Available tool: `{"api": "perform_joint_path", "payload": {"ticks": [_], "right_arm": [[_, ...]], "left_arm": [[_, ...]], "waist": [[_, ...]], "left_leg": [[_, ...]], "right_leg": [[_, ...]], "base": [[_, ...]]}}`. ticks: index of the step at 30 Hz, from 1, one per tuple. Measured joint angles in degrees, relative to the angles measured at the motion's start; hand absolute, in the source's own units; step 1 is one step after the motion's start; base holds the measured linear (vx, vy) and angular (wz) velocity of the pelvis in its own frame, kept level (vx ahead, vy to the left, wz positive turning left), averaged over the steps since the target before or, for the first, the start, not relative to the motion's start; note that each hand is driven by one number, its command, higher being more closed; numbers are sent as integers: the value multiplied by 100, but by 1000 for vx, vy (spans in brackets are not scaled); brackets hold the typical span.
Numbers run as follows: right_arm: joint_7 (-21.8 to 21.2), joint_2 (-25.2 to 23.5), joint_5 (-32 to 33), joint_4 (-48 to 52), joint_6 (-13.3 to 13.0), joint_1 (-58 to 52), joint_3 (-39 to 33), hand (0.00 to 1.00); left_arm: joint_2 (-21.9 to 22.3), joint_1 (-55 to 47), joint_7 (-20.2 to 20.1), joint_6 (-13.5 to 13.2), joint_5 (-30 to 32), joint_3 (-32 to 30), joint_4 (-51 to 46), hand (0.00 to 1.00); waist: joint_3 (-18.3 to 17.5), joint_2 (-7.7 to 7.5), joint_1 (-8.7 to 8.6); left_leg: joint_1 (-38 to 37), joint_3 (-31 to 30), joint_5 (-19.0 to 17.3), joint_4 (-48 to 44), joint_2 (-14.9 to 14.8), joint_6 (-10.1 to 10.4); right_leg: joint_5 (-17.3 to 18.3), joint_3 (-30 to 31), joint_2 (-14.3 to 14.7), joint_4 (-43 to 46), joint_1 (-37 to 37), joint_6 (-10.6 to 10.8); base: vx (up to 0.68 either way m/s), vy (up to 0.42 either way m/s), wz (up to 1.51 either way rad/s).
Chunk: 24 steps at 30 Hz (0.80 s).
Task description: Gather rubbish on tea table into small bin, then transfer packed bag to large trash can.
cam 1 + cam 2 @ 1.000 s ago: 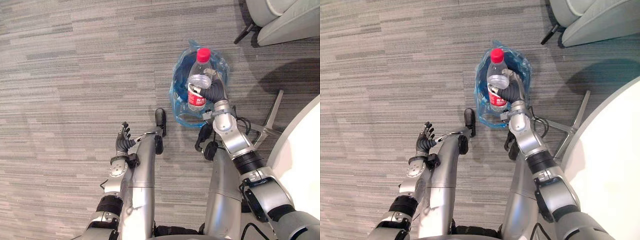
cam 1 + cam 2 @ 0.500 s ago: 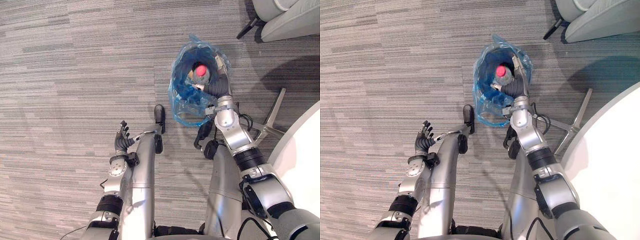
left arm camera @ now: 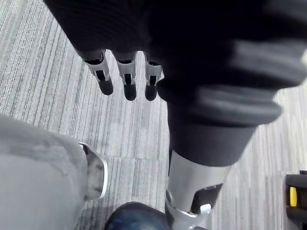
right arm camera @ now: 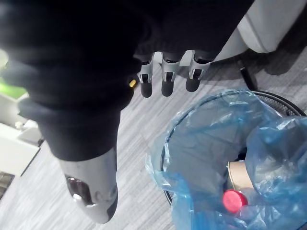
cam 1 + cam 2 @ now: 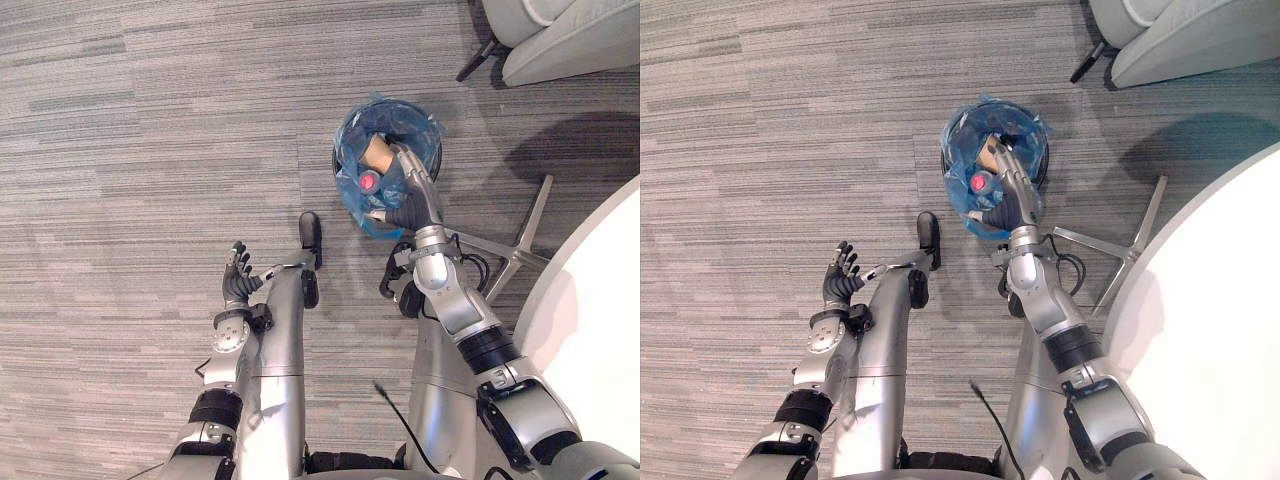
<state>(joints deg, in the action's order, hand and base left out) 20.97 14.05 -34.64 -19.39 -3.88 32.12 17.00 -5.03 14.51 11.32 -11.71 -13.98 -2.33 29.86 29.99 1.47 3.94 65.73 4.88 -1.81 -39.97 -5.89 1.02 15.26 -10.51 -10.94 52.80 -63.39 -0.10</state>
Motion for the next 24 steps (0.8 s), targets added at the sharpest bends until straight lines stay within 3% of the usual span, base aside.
{"api": "perform_joint_path", "payload": {"ticks": [9,19,20,24], "right_arm": [[-77,-18,-423,-931,119,376,485,0],[-132,-151,-421,-1969,387,946,602,0],[-139,-184,-412,-2070,436,1004,601,100],[-193,-237,-381,-2278,447,1202,600,100]], "left_arm": [[22,52,31,-74,-1,-12,65,0],[2,281,101,-143,-53,-52,127,0],[2,285,120,-152,-119,-53,119,0],[-38,291,118,-210,-251,-51,-3,0]], "waist": [[1,-4,-3],[13,-24,12],[13,-24,13],[13,-24,15]], "left_leg": [[4,-100,152,210,2,46],[450,-177,294,280,103,59],[507,-203,303,261,106,57],[750,-277,316,179,119,80]], "right_leg": [[-45,-136,14,-71,-2,-82],[56,-236,-118,157,-480,-106],[81,-260,-125,195,-527,-107],[158,-330,-165,344,-749,-156]], "base": [[-28,-45,5],[-44,-33,12],[-57,-44,9],[-51,-27,11]]}}
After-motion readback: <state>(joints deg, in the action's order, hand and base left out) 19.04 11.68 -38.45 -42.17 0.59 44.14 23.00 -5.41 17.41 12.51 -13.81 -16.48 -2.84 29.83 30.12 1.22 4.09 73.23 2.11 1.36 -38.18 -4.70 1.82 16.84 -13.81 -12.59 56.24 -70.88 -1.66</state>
